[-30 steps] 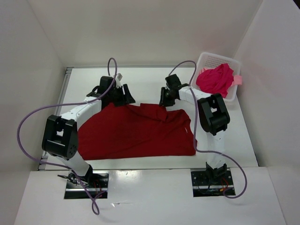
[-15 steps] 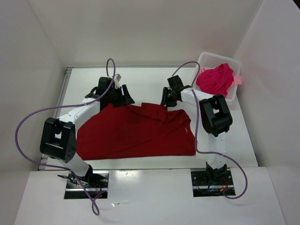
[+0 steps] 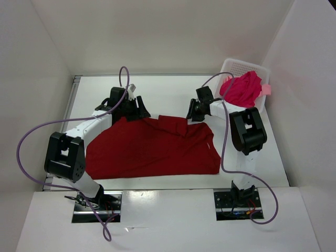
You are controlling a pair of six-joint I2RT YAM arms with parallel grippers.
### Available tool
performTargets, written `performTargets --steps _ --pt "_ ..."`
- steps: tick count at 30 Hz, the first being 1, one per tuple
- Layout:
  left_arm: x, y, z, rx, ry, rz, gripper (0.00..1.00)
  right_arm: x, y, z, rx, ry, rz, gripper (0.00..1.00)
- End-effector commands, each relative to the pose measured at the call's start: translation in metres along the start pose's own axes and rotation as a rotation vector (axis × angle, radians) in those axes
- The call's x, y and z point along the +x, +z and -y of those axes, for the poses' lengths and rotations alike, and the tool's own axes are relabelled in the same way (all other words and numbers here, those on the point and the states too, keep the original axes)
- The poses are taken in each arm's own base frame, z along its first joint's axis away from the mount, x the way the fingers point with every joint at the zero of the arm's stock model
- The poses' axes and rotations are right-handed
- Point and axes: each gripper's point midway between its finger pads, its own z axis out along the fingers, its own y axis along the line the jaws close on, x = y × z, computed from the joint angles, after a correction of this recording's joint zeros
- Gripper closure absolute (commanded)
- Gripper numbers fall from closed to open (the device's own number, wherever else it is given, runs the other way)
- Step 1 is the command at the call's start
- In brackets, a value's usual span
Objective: Fold and stack the t-shirts
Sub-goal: Grap the side of the flattened tshirt furthest away from the robot with both arms
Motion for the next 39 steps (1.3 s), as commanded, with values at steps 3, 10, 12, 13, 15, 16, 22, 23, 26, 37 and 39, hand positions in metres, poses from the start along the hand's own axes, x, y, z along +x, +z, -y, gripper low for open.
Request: performTargets --steps 3,10,12,13,15,16,22,23,26,37,39 --pt "-0.010 -0.003 0.006 0.024 0.021 0.025 0.31 0.010 0.008 -0.014 -0.096 0.036 -0.066 0.56" --pt "-0.009 0.002 0.004 0.020 0.017 0.016 0.31 0.028 0.014 -0.022 -0.163 0.080 -0.130 0.64" --pt "-0.011 0.004 0.004 0.019 0.027 0.016 0.31 0.028 0.014 -0.026 -0.181 0.092 -0.142 0.74" --pt "-0.011 0.004 0.004 0.019 0.027 0.016 0.31 0.028 0.014 -0.026 -0.180 0.107 -0.143 0.78" --pt "-0.014 0.005 0.005 0.021 0.028 0.019 0.31 0.010 0.009 -0.029 -0.161 0.107 -0.085 0.87" --pt "-0.019 0.004 0.008 0.027 0.032 0.030 0.31 -0.003 0.005 -0.033 -0.161 0.100 -0.047 0.89" --pt "-0.041 0.003 -0.003 -0.029 0.020 0.056 0.31 -0.076 -0.029 -0.050 -0.119 0.034 0.165 0.96" --pt "-0.051 -0.002 -0.013 -0.053 0.004 0.078 0.31 -0.093 -0.034 -0.052 -0.102 0.025 0.217 0.96" --pt "-0.071 -0.006 -0.029 -0.089 -0.014 0.108 0.31 -0.124 -0.050 -0.054 -0.099 0.012 0.291 0.97" --pt "-0.093 -0.029 -0.157 -0.374 -0.193 0.169 0.31 -0.163 -0.018 -0.026 0.040 -0.039 0.359 0.97" --pt "-0.094 -0.033 -0.183 -0.447 -0.214 0.172 0.31 -0.165 -0.010 -0.021 0.044 -0.044 0.345 0.96"
